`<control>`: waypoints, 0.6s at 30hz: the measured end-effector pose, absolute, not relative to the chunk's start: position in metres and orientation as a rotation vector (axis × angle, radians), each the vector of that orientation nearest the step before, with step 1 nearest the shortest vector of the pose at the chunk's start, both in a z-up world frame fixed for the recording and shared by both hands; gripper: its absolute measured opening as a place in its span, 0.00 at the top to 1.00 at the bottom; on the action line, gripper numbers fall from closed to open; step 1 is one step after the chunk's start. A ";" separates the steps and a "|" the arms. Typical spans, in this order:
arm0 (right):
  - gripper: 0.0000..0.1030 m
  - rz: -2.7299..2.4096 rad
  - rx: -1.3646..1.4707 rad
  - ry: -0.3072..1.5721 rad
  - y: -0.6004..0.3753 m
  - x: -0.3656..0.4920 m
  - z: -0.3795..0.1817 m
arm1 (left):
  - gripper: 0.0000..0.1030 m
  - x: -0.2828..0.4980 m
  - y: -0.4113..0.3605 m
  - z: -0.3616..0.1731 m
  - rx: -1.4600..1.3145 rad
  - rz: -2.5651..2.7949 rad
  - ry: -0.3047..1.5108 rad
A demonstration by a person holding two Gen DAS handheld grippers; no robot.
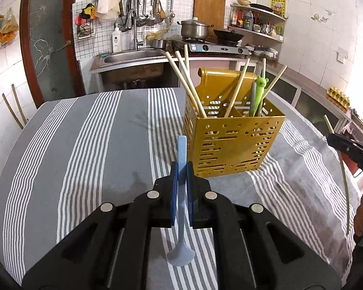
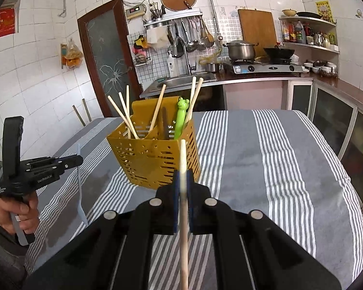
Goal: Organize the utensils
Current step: 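Lift the spoon and chopstick and carry both above the yellow holder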
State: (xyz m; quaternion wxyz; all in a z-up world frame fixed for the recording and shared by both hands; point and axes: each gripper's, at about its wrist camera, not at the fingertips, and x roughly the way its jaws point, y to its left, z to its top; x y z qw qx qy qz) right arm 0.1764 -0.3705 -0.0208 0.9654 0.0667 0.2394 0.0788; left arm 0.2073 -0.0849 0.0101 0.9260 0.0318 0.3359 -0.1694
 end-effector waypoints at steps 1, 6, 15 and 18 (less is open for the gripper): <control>0.94 0.160 0.135 0.485 -0.370 0.177 -0.021 | 0.95 0.206 -0.086 0.011 0.068 -0.350 0.685; 0.94 0.163 0.136 0.486 -0.370 0.179 -0.023 | 0.95 0.204 -0.087 0.011 0.073 -0.356 0.679; 0.94 0.159 0.122 0.487 -0.369 0.179 -0.026 | 0.95 0.204 -0.086 0.010 0.065 -0.356 0.674; 0.94 0.158 0.117 0.479 -0.368 0.177 -0.025 | 0.95 0.204 -0.086 0.011 0.058 -0.357 0.671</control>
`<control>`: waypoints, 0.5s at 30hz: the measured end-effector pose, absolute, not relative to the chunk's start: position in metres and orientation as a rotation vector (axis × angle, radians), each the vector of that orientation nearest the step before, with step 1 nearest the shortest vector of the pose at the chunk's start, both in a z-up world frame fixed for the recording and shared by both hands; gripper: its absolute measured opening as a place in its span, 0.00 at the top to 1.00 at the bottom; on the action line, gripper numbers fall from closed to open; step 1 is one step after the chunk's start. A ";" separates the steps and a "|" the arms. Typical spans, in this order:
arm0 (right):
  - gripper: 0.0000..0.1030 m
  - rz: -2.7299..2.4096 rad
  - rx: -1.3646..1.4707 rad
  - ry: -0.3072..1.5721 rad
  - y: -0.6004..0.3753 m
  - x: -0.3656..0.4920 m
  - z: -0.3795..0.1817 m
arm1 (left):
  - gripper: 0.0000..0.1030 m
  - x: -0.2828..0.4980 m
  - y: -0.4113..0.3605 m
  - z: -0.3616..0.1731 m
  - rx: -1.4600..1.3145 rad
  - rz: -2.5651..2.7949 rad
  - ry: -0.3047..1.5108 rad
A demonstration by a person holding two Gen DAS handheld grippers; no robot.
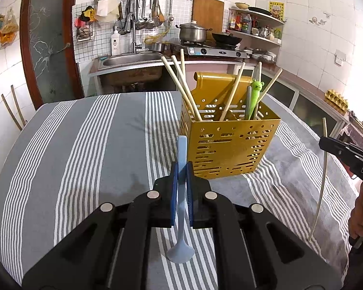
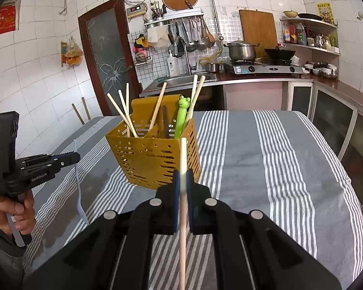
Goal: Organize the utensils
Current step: 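Lift the spoon and chopstick and carry both above the yellow holder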
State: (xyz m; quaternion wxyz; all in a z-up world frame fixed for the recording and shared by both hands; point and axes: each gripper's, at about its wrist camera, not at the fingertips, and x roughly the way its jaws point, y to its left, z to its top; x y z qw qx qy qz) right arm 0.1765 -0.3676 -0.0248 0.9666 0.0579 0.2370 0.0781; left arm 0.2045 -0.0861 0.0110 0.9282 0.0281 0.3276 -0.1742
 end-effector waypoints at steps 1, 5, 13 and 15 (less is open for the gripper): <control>0.94 0.159 0.119 0.474 -0.368 0.175 -0.023 | 0.95 0.204 -0.086 0.012 0.059 -0.358 0.670; 0.94 0.154 0.112 0.450 -0.367 0.169 -0.017 | 0.95 0.204 -0.087 0.014 0.060 -0.358 0.665; 0.94 0.144 0.100 0.386 -0.368 0.157 -0.002 | 0.95 0.207 -0.083 0.019 0.043 -0.345 0.639; 0.94 0.152 0.098 0.370 -0.367 0.155 0.003 | 0.95 0.206 -0.083 0.021 0.039 -0.344 0.629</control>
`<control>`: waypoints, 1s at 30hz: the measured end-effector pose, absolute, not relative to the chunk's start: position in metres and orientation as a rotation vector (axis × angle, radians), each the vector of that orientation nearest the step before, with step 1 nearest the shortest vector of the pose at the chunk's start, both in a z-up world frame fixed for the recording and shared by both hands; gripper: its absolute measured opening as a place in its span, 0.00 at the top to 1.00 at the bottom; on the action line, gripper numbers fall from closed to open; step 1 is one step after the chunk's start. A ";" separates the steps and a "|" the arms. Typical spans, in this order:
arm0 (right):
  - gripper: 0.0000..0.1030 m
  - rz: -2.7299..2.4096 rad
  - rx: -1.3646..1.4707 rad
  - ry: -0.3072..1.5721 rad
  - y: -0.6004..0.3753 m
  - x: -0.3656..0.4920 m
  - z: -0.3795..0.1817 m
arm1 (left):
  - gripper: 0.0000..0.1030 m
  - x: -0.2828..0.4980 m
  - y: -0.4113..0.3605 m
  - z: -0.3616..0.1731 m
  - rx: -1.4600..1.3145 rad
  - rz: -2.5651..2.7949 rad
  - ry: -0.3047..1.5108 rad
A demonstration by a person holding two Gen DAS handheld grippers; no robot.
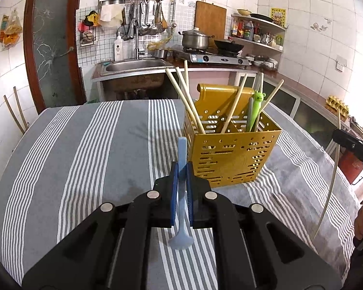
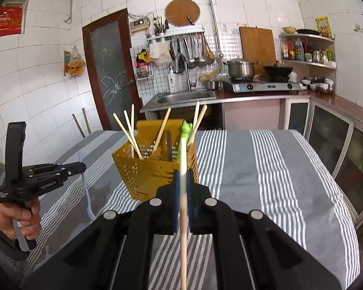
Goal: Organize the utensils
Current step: 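Lift the spoon and chopstick and carry both above the yellow holder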
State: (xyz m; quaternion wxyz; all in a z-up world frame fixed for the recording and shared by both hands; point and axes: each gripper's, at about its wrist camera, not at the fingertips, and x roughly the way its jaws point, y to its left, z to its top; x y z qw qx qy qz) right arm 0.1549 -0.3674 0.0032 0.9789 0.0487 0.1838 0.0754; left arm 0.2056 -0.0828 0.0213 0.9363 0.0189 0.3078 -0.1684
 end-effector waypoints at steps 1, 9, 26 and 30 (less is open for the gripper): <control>0.94 0.154 0.097 0.358 -0.367 0.153 0.007 | 0.95 0.205 -0.082 0.023 0.034 -0.342 0.621; 0.94 0.162 0.087 0.285 -0.361 0.150 0.037 | 0.95 0.201 -0.084 0.049 0.025 -0.346 0.546; 0.94 0.177 0.040 0.009 -0.340 0.175 0.129 | 0.95 0.205 -0.101 0.149 -0.002 -0.457 0.334; 0.94 0.171 0.057 -0.061 -0.340 0.188 0.137 | 0.95 0.206 -0.106 0.158 0.019 -0.444 0.287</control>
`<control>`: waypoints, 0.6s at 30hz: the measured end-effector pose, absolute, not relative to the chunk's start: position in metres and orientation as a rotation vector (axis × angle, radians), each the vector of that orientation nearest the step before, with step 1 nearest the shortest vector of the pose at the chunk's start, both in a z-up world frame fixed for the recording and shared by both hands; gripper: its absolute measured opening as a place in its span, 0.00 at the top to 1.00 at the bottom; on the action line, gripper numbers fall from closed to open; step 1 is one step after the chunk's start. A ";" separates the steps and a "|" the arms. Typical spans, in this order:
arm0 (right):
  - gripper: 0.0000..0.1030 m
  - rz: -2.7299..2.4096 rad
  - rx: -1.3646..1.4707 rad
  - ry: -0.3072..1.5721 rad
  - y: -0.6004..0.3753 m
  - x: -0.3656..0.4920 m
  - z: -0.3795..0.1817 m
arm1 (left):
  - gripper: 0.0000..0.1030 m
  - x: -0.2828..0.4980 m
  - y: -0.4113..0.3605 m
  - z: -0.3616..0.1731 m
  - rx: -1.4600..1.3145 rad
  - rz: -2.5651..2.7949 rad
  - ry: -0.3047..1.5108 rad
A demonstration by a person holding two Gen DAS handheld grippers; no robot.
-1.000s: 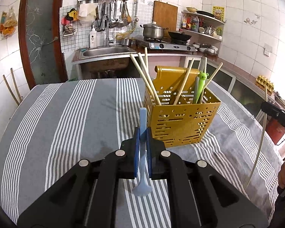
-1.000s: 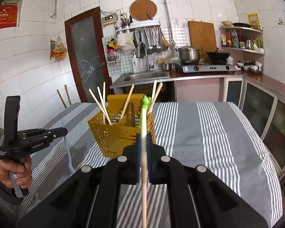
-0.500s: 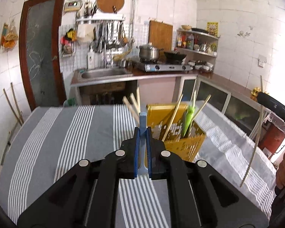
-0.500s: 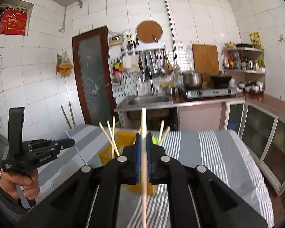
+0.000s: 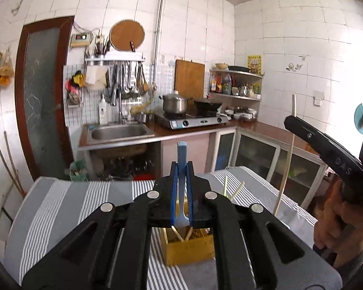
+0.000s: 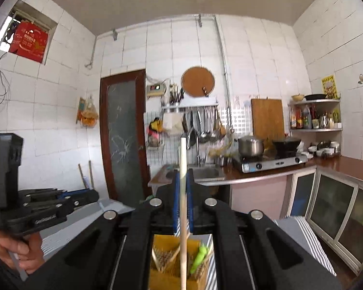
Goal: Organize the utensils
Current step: 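Lift the spoon and chopstick and carry both above the yellow holder, then lower the spoon and chopstick into the holder and open both tools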
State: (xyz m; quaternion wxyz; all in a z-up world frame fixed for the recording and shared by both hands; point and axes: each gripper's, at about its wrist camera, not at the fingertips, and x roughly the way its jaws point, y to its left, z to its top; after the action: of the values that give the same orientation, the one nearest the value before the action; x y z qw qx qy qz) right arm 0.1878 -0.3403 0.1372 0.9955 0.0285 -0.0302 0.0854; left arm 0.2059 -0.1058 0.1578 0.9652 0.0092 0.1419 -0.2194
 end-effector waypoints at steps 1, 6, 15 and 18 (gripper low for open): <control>0.94 0.171 0.064 -0.072 -0.340 0.189 0.138 | 0.95 0.208 -0.109 0.157 0.028 -0.441 0.281; 0.94 0.149 0.070 -0.137 -0.337 0.207 0.132 | 0.95 0.228 -0.114 0.148 0.049 -0.423 0.296; 0.94 0.158 0.051 -0.093 -0.330 0.248 0.099 | 0.95 0.261 -0.122 0.137 0.043 -0.433 0.294; 0.94 0.153 0.059 -0.065 -0.334 0.256 0.092 | 0.95 0.268 -0.127 0.129 0.056 -0.434 0.329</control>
State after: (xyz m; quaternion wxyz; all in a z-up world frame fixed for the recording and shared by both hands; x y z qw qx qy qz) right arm 0.2565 -0.3340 0.0918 0.9961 0.0294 -0.0323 0.0763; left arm 0.2685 -0.1272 0.1293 0.9628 0.0277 0.1624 -0.2143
